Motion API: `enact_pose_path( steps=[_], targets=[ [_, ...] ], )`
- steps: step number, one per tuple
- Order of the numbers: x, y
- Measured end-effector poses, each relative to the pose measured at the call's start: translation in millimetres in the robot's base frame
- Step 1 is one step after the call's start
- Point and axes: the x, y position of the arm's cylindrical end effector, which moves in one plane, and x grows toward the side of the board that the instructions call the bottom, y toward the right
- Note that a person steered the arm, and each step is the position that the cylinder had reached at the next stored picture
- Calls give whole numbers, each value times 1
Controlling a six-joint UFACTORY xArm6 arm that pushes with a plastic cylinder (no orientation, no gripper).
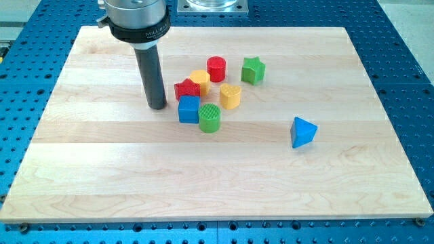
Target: Place your arm to the left side of the cube
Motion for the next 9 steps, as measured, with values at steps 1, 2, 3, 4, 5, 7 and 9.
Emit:
enact_pose_path(
  steps=[1, 2, 3, 4, 5, 7, 9],
  targets=[
    [12, 0],
    [6, 2],
    [4, 3],
    [3, 19],
    [3, 22],
    [15, 34],
    [12, 34]
  ],
)
